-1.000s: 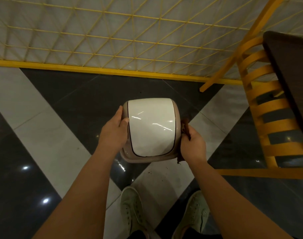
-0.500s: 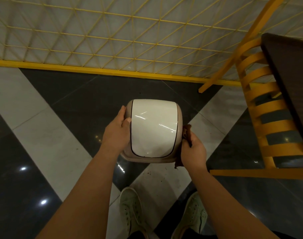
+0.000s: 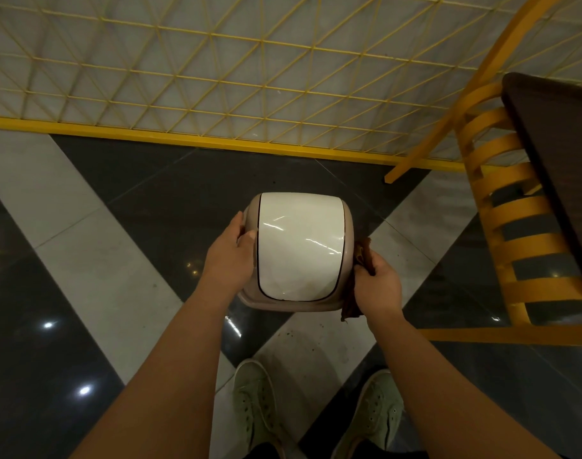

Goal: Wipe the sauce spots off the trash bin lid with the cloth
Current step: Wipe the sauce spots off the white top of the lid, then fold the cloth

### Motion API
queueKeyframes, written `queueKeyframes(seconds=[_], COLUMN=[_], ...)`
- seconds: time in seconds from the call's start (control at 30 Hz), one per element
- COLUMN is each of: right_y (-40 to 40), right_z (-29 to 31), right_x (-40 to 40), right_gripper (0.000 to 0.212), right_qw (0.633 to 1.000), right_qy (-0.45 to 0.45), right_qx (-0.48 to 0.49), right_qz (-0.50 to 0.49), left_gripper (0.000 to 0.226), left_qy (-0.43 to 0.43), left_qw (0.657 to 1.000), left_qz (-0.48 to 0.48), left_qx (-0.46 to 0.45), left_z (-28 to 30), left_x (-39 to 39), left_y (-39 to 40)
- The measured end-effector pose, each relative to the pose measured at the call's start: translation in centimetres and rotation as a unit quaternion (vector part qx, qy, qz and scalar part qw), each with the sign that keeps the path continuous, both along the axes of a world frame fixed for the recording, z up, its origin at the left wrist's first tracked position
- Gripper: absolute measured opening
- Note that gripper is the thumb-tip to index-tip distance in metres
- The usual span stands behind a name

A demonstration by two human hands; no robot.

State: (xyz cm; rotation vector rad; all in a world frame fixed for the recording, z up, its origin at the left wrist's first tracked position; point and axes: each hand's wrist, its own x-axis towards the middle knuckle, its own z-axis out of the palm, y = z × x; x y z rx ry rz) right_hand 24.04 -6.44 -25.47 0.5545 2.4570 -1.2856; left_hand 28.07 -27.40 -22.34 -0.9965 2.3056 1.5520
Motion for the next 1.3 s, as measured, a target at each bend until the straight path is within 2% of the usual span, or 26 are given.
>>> queueKeyframes(seconds=[0.2,0.43,0.5,0.6,0.67,0.77,0.83,0.93,1.0,1.07,1.13,1.3], right_y=[0.1,0.7,1.0,1.2,1.0,0.3,-0.2,-0.4,0.0,0.7,1.4,3.3], right_z=[0.2,1.9,2.8,4.6,6.2,9.0,10.9,13.1,13.9,14.4,14.8,14.8], right_x=[0.1,0.4,0.5,0.8,1.2,2.1,2.9,4.0,4.0,3.6,3.0,0.7], right_gripper=[0.042,0.044,0.041,0.03,0.027,0.033,0.035,0.033,0.036,0.04,0.039,0.027], right_qw=[1.0,0.999,0.999,0.998,0.996,0.99,0.979,0.955,0.94,0.926,0.919,0.946], right_qy=[0.001,0.019,0.023,0.04,0.06,0.083,0.107,0.113,0.1,0.085,0.068,0.05], right_qx=[-0.001,-0.027,-0.034,-0.054,-0.068,-0.105,-0.142,-0.194,-0.229,-0.269,-0.303,-0.293], right_qz=[0.005,-0.014,-0.019,-0.013,0.001,0.04,0.097,0.192,0.232,0.25,0.244,0.125], left_gripper=[0.049,0.053,0.056,0.054,0.044,0.035,0.043,0.054,0.06,0.064,0.058,0.043], left_qy=[0.005,-0.006,-0.002,0.051,0.114,0.126,0.095,0.091,0.107,0.117,0.114,0.073], left_qw=[1.0,0.999,0.999,0.992,0.982,0.986,0.986,0.927,0.895,0.874,0.867,0.887], left_qz=[-0.002,0.035,0.043,0.099,0.143,0.107,0.043,0.039,0.073,0.092,0.086,0.089], left_qx=[-0.019,0.024,0.002,-0.055,-0.048,0.008,0.13,0.362,0.427,0.462,0.478,0.447], left_z=[-0.2,0.3,1.1,2.8,4.4,6.8,7.6,7.9,8.0,8.1,8.3,7.7], left_x=[-0.1,-0.1,0.1,0.6,0.9,1.4,2.2,3.2,3.1,2.6,2.3,1.6], left_y=[0.1,0.4,0.9,2.0,3.5,6.8,8.9,10.4,10.4,10.0,9.8,9.6])
